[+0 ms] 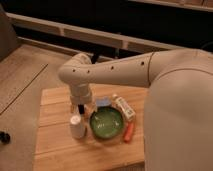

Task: Place the ceramic cup over the eraser

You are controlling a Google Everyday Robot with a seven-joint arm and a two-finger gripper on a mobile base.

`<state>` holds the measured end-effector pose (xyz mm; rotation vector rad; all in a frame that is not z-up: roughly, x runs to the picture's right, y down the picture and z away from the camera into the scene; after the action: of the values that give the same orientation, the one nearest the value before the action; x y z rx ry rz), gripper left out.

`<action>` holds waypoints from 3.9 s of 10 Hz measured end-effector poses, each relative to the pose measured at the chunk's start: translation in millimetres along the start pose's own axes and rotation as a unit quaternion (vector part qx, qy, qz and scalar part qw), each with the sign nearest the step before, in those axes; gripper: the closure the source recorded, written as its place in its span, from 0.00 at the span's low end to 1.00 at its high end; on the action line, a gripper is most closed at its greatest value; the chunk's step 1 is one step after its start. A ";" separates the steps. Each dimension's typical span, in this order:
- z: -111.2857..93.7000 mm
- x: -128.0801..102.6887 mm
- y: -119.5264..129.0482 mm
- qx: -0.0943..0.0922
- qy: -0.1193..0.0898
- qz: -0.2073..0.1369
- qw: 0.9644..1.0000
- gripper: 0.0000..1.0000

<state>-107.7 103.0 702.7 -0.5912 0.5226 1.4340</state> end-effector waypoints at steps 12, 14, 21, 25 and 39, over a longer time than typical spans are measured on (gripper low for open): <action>0.0 0.0 0.0 0.000 0.000 0.000 1.000 0.35; 0.0 0.0 0.0 0.000 0.000 0.000 1.000 0.35; 0.1 -1.0 0.4 0.001 -0.003 -0.005 1.000 0.35; 12.9 3.2 23.9 0.006 -0.008 -0.087 0.996 0.35; 84.1 15.0 70.2 -0.023 0.066 -0.177 0.982 0.35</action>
<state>-178.2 172.7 751.8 -0.7778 0.4618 1.0756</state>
